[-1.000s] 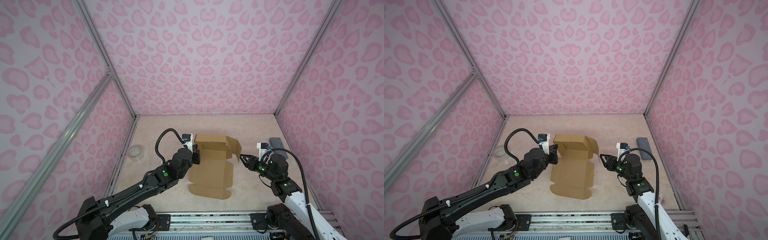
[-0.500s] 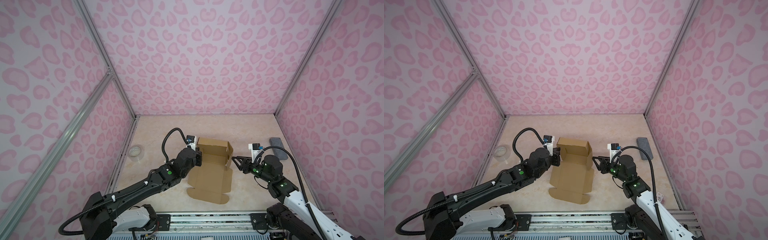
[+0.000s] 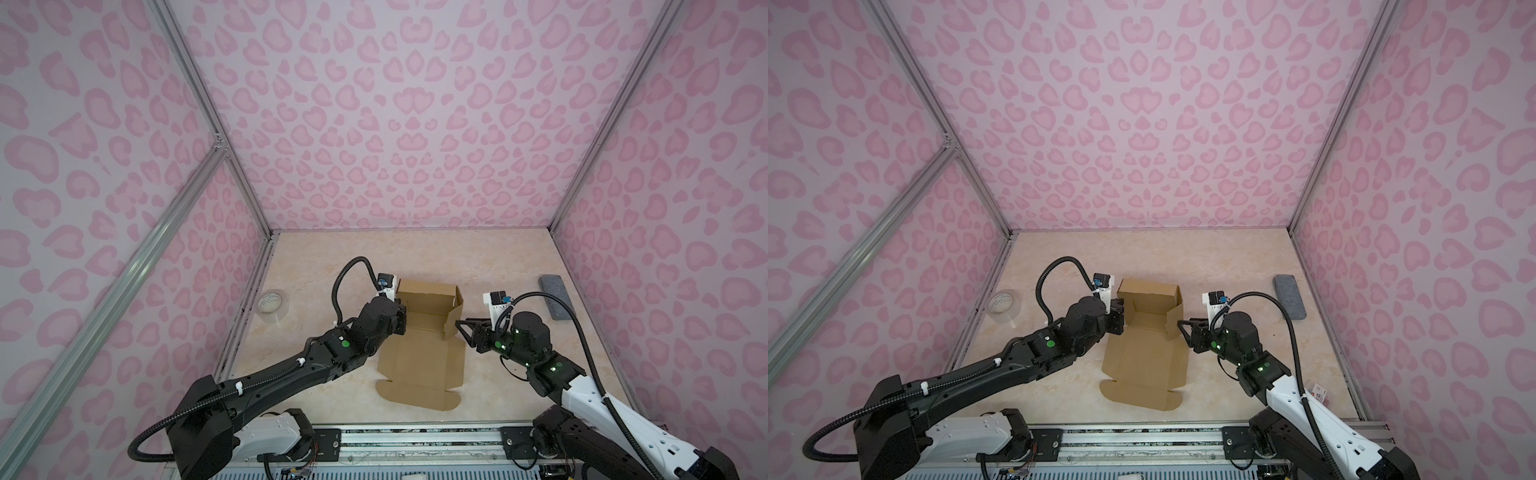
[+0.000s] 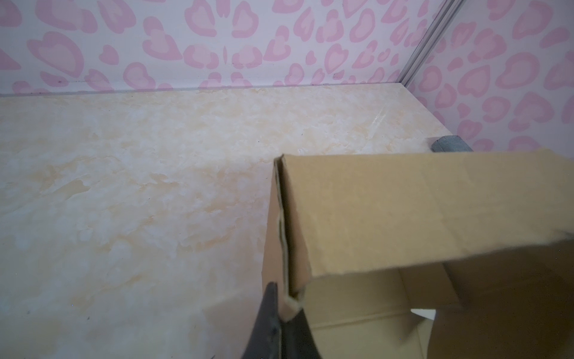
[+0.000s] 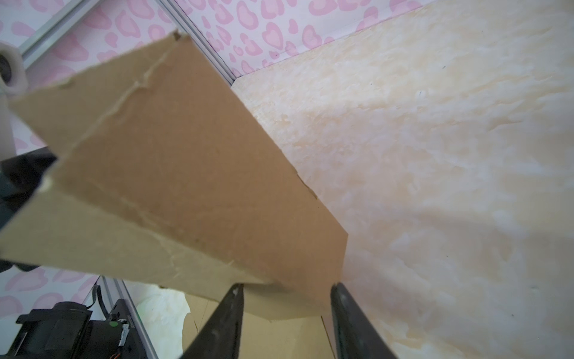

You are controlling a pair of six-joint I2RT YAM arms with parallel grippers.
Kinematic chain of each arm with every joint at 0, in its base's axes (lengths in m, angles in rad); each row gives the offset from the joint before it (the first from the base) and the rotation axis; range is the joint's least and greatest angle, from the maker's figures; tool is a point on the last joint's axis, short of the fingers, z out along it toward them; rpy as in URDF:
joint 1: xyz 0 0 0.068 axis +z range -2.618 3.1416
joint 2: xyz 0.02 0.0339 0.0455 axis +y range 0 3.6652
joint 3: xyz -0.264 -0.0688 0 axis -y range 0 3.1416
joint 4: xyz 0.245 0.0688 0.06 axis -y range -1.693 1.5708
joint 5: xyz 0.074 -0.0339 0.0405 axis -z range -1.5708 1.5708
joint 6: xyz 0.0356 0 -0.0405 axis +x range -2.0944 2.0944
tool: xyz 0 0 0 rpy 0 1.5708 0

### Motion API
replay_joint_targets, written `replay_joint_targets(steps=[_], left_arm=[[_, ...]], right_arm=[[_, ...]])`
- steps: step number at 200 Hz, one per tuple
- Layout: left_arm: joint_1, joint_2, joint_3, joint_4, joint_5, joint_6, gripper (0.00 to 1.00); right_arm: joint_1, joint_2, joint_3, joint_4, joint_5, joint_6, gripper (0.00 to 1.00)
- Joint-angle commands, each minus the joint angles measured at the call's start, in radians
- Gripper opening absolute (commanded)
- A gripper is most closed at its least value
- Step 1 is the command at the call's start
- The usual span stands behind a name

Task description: Fold the paper box

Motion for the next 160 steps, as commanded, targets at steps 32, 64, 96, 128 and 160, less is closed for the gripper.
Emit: replay_joint_targets(steps=[32,64,96,128,160], left_arm=[[-0.008,0.032,-0.039,0.098,-0.032,0.021,0.02],[-0.039,0.048,-0.080,0.159,-0.095,0.050,0.02],[-0.089,0.075,-0.121,0.291,-0.184,0.105,0.02],[-0.104,0.099,-0.157,0.382,-0.193,0.140,0.02],[-0.113,0.129,-0.169,0.423,-0.214,0.168,0.02]], right_arm=[[0.089,0.067,0.035,0.040,0.176,-0.097,0.48],[0.111,0.103,0.051,0.024,0.265,-0.117,0.48],[0.118,0.142,0.050,0.050,0.281,-0.127,0.47],[0.122,0.168,0.036,0.084,0.297,-0.153,0.46],[0.127,0.197,0.016,0.129,0.309,-0.166,0.45]])
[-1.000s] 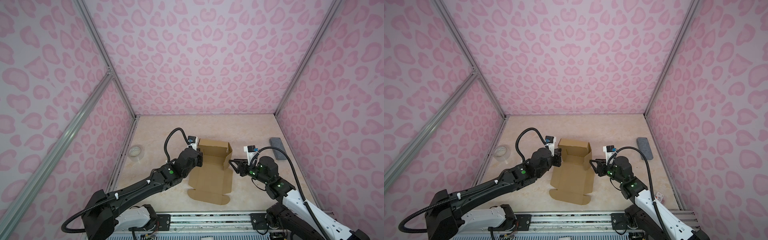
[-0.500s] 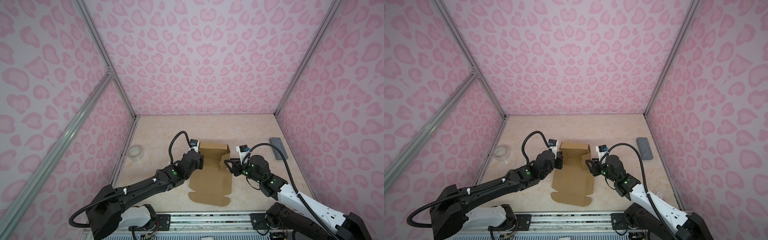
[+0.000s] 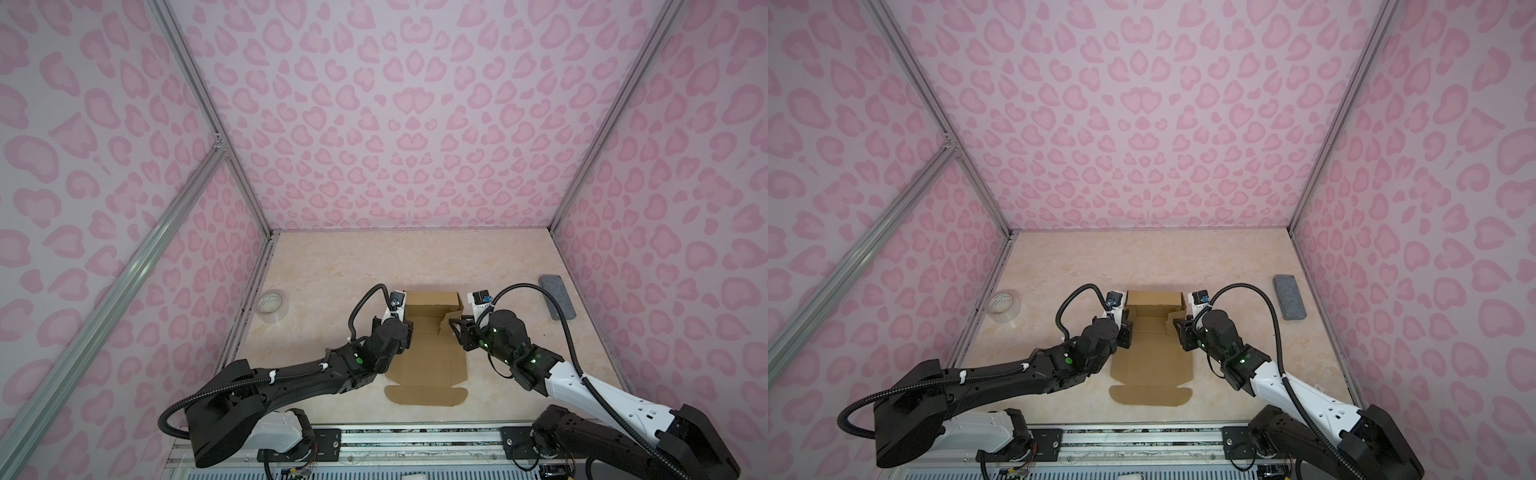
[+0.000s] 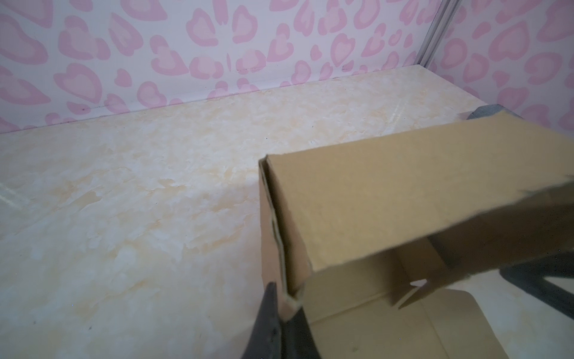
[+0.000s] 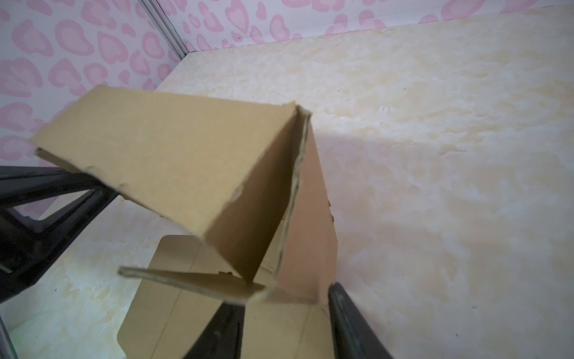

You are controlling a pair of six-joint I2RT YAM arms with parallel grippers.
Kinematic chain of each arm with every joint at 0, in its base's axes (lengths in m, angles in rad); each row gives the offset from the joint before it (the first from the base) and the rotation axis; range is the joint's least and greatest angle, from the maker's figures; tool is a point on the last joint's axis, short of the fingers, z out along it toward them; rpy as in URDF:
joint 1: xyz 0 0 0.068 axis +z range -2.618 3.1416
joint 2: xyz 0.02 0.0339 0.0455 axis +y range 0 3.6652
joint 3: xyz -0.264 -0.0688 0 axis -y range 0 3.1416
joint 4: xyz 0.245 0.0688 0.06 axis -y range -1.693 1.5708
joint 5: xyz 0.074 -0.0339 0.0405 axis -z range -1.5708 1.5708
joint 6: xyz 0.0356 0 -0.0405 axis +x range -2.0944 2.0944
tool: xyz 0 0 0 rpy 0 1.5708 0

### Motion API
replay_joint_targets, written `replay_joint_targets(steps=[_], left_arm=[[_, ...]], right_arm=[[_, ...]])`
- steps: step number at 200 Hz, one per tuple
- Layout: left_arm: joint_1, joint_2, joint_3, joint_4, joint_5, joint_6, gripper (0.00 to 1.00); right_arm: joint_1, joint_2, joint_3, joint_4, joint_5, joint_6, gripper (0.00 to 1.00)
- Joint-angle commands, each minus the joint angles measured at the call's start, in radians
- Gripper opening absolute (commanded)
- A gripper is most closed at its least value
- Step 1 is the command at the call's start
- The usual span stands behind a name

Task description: Fold the paper box

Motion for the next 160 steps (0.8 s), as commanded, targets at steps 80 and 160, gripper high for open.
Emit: replay_joint_targets(steps=[80,160], left_arm=[[-0.016,0.072,-0.018,0.137,-0.029,0.040,0.02],[-0.029,0.077,-0.023,0.149,-0.032,0.052,0.02]], right_arm=[[0.024,0.063,-0.039,0.177,0.095,-0.047,0.42],[0.030,0.053,-0.083,0.282,0.142,-0.059,0.34]])
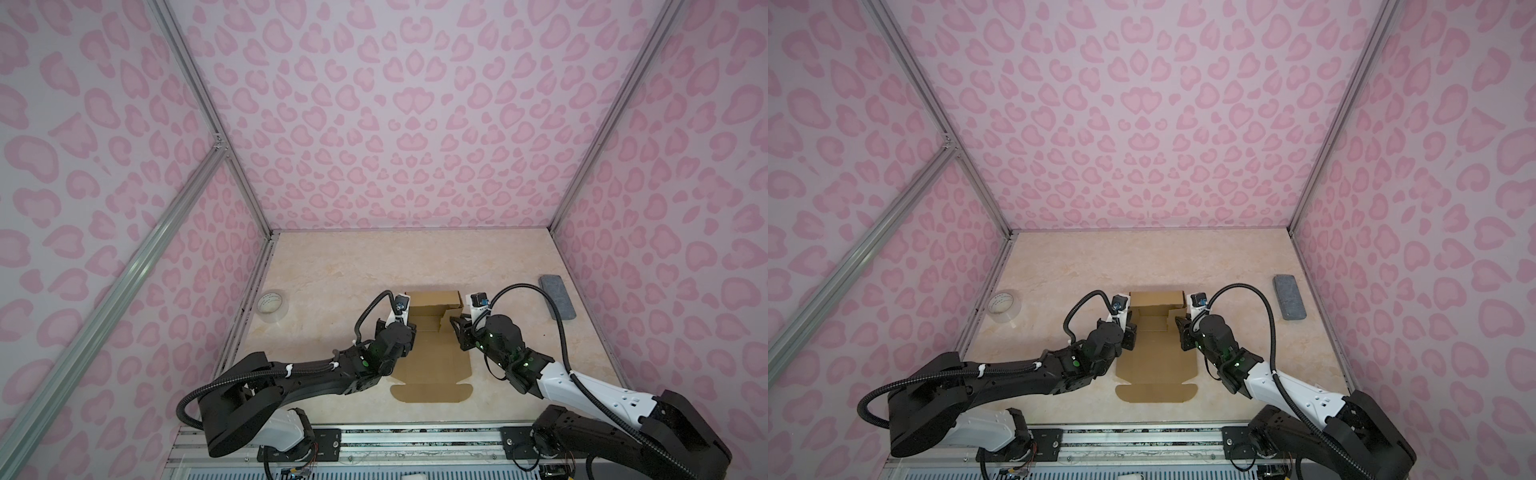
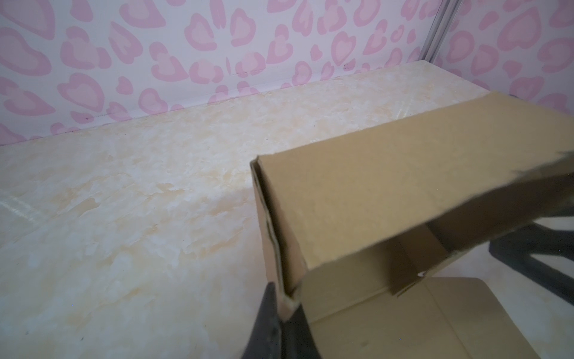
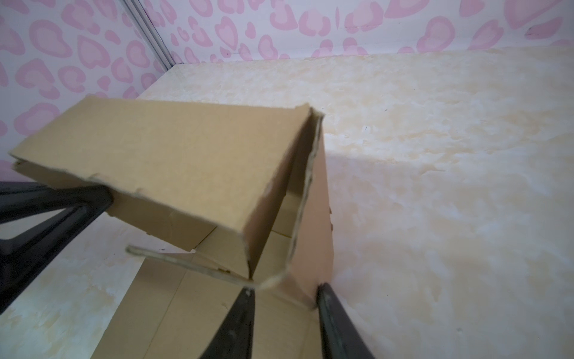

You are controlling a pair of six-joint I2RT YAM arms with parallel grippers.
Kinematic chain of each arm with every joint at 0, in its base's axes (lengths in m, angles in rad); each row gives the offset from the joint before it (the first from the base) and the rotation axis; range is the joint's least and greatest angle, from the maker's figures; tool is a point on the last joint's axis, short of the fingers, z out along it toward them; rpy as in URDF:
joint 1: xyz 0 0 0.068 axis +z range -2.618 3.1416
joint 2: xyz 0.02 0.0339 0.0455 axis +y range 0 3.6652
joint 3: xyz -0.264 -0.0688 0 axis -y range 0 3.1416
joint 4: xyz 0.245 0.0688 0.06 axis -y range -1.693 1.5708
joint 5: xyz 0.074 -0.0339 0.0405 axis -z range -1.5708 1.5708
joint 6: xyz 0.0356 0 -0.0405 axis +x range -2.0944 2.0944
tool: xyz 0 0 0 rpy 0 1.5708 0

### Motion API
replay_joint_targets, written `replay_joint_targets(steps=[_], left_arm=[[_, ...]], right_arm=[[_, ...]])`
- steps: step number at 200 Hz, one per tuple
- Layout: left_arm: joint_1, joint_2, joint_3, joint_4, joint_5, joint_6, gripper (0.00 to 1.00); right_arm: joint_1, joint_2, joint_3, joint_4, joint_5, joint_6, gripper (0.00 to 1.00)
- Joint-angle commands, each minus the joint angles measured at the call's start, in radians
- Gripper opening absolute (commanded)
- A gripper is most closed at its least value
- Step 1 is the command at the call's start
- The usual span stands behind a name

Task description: Fold the paper box

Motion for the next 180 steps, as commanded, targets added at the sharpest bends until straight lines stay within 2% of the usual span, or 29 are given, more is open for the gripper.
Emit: replay_joint_targets(steps=[1,83,140,180], left_arm=[[-0.007,0.008,0.000,0.046,0.000,0.020,0.02],[-0.027,0.030,0.006,0.061,-0.010,0.048,0.02],[-0.027,0.033,0.008,0.063,0.003,0.052,0.02],[-0.027,0.031,0.006,0.064,0.011,0.054,0.02]], right_arm=[[0.002,-0.003,-0.018,0.088,0.036,-0.007,0.34],[0.002,0.070,-0.053,0.243,0.081,-0.013,0.34],[0.002,0.108,-0.062,0.313,0.066,-0.030,0.29],[0.001,0.152,-0.070,0.372,0.086,-0.050,0.32]])
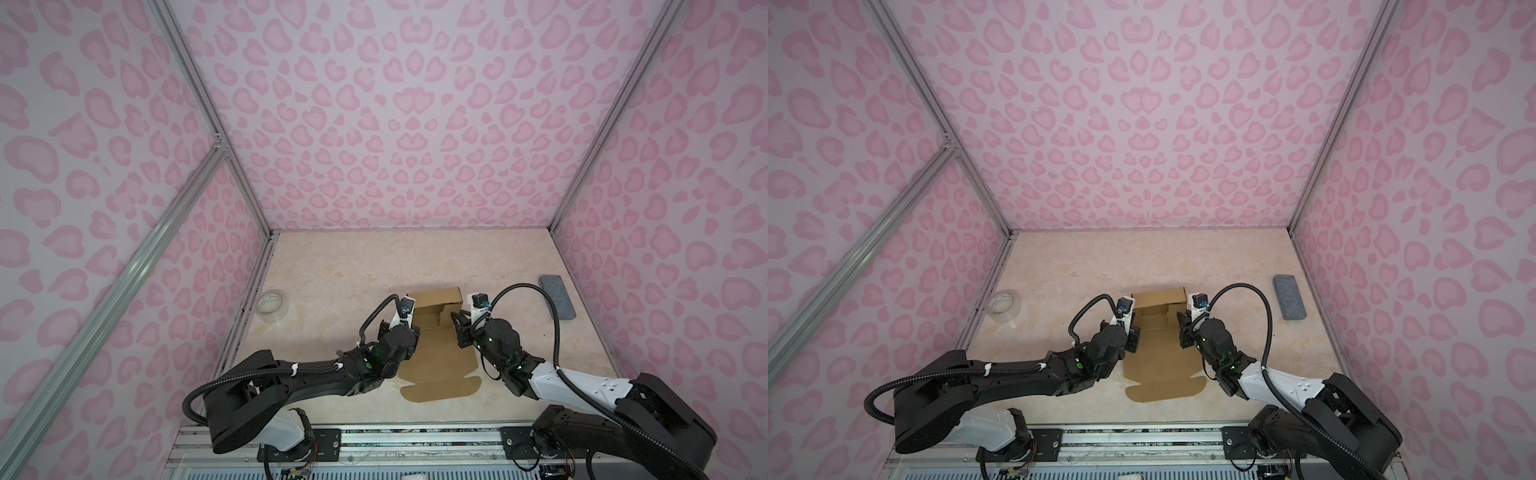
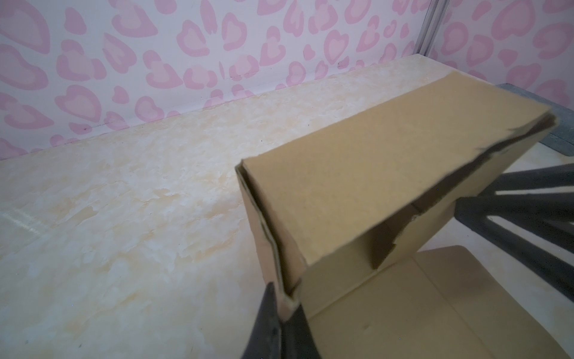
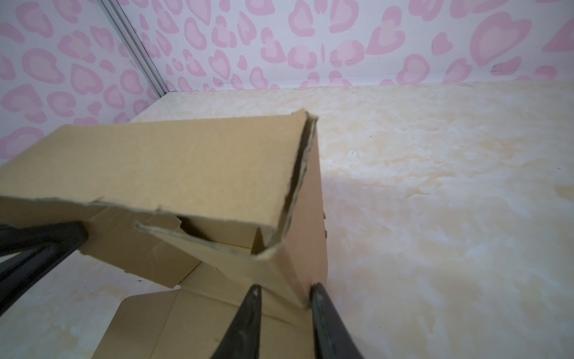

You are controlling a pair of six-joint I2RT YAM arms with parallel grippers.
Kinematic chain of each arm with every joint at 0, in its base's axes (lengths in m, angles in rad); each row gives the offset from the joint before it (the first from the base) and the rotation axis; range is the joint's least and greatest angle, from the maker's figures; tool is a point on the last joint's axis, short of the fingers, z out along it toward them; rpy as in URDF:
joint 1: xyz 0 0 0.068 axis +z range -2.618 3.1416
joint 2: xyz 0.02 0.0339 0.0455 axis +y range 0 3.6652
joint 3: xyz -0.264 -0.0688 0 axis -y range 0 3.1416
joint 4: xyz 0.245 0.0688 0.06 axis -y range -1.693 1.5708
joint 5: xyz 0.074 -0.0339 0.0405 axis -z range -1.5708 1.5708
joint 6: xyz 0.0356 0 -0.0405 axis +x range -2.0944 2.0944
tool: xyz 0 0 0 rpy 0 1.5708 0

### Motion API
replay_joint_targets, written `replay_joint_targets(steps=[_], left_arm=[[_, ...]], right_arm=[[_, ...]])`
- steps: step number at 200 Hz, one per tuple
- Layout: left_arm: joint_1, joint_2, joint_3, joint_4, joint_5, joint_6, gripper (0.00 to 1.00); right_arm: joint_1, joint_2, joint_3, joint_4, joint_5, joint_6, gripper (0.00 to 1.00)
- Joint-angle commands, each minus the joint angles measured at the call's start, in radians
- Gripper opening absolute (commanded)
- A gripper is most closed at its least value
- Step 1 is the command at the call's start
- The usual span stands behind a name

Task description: Fold the paper box

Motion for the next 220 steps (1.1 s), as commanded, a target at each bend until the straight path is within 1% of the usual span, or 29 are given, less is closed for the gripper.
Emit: replay_joint_targets(steps=[1,57,85,129,158,190,220], left_arm=[[-0.001,0.004,0.002,0.038,0.029,0.017,0.02],[-0.001,0.003,-0.001,0.045,0.039,0.022,0.02],[-0.002,0.000,-0.004,0.050,0.047,0.024,0.02],[-0.002,-0.006,-0.011,0.061,0.056,0.029,0.02],[-0.002,-0.014,-0.017,0.062,0.054,0.027,0.02],[0.007,-0.042,-0.028,0.051,0.055,0.010,0.02],[0.034,-0.078,-0.041,0.028,0.086,-0.016,0.02]], right_arm=[[0.001,0.024,-0.007,0.094,0.023,-0.020,0.32],[0.000,0.085,-0.006,0.172,0.024,-0.043,0.40],[0.001,0.136,-0.008,0.224,0.020,-0.044,0.41],[0.000,0.201,-0.022,0.331,0.031,-0.061,0.38],[0.000,0.213,-0.064,0.426,0.030,-0.061,0.39],[-0.023,0.198,-0.097,0.451,-0.022,-0.024,0.45],[-0.096,0.196,-0.115,0.494,-0.125,0.048,0.47]])
